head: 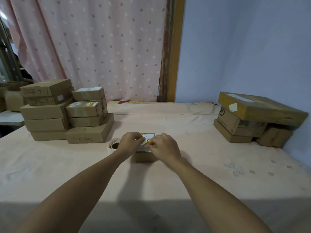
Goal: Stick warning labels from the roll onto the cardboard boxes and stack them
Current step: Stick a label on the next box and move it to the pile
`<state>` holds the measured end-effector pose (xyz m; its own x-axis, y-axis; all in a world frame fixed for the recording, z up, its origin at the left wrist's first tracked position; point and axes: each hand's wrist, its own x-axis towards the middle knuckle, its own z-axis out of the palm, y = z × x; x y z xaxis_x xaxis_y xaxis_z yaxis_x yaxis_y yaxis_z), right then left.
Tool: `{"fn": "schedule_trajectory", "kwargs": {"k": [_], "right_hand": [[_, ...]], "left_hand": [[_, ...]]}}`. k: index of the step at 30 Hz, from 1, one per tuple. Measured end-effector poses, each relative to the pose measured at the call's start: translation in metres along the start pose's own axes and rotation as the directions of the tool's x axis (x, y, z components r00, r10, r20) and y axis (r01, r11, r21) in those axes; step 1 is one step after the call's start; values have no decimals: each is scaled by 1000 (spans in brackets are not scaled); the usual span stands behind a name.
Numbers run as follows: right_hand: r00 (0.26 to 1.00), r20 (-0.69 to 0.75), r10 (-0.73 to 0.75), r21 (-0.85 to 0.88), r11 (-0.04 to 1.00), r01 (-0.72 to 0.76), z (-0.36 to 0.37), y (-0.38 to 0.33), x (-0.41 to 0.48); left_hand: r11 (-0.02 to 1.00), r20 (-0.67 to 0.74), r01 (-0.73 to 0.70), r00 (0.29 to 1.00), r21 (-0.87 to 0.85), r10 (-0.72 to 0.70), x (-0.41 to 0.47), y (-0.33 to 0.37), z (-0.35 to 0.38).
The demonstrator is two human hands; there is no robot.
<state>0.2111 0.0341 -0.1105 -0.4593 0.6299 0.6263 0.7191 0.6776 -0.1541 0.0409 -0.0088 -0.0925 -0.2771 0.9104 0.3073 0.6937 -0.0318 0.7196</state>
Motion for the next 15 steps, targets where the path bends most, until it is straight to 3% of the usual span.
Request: {"fn": "schedule_trajectory", "kwargs": {"k": [8, 15], "right_hand": [[987, -146, -67, -188, 981, 39, -1, -9, 1], [998, -34, -46, -146, 988, 41, 16, -17, -2]], "left_hand": [[999, -88, 14, 996, 49, -10, 0, -1, -6], [991, -50, -40, 998, 125, 47, -1, -10, -6]]}}
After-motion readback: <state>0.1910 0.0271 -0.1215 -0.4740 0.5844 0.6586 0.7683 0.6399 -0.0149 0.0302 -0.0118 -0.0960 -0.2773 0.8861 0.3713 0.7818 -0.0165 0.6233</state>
